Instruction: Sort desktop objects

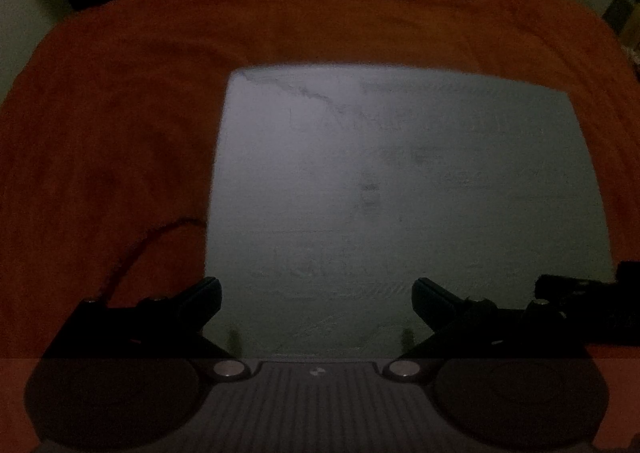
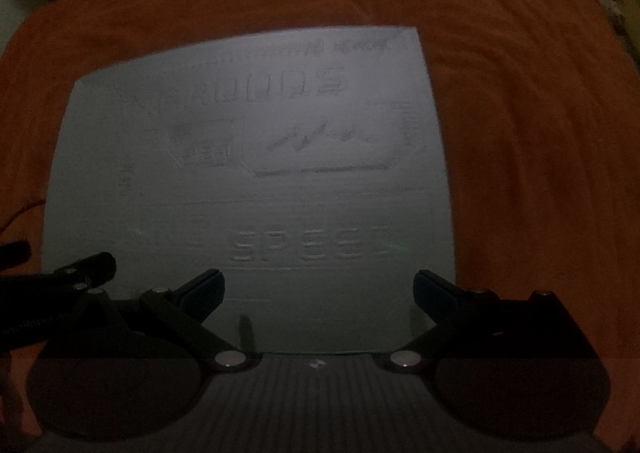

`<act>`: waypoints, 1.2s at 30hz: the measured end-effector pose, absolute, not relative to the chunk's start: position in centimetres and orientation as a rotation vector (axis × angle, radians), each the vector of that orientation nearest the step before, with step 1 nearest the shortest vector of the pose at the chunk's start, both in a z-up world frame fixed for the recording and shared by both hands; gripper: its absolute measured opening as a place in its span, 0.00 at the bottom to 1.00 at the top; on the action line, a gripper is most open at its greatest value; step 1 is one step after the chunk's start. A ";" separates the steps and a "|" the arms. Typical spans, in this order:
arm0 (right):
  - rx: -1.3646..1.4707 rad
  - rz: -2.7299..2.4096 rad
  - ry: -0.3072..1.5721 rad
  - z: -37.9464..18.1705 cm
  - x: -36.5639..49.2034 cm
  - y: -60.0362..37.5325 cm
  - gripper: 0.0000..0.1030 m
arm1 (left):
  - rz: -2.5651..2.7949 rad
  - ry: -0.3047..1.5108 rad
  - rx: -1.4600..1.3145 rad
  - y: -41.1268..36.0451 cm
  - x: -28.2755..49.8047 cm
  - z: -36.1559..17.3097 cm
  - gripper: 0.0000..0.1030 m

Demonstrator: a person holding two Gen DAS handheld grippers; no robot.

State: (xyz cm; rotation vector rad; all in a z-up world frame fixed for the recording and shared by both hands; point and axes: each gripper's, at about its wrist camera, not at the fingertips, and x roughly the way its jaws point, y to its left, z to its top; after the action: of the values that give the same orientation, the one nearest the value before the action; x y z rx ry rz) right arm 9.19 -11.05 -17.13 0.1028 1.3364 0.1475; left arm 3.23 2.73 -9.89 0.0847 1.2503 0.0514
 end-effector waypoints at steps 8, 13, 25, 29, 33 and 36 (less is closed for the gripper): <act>0.054 0.115 1.251 -12.4 8.2 -11.0 0.99 | 0.021 1.218 0.125 2.0 2.9 -6.5 1.00; 0.103 0.154 1.246 -10.4 7.9 -11.6 0.99 | 0.018 1.201 0.115 2.9 2.9 -5.1 1.00; 0.104 0.176 1.222 -8.0 6.3 -12.8 0.99 | -0.012 1.216 0.089 3.7 2.8 -4.0 1.00; 0.098 0.186 1.233 -7.9 6.2 -12.5 0.99 | -0.012 1.234 0.090 3.8 2.8 -4.4 1.00; 0.100 0.186 1.244 -7.7 6.3 -12.4 0.99 | -0.010 1.252 0.110 3.6 3.1 -4.9 1.00; 0.102 0.183 1.252 -7.8 6.4 -12.4 0.99 | -0.009 1.248 0.114 3.6 3.1 -5.1 1.00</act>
State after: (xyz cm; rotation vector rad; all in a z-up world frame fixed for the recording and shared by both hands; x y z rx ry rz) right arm 6.36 -12.40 -7.79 0.1021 1.2519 0.1832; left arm 3.08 3.62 -5.06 0.1140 1.2478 -0.0094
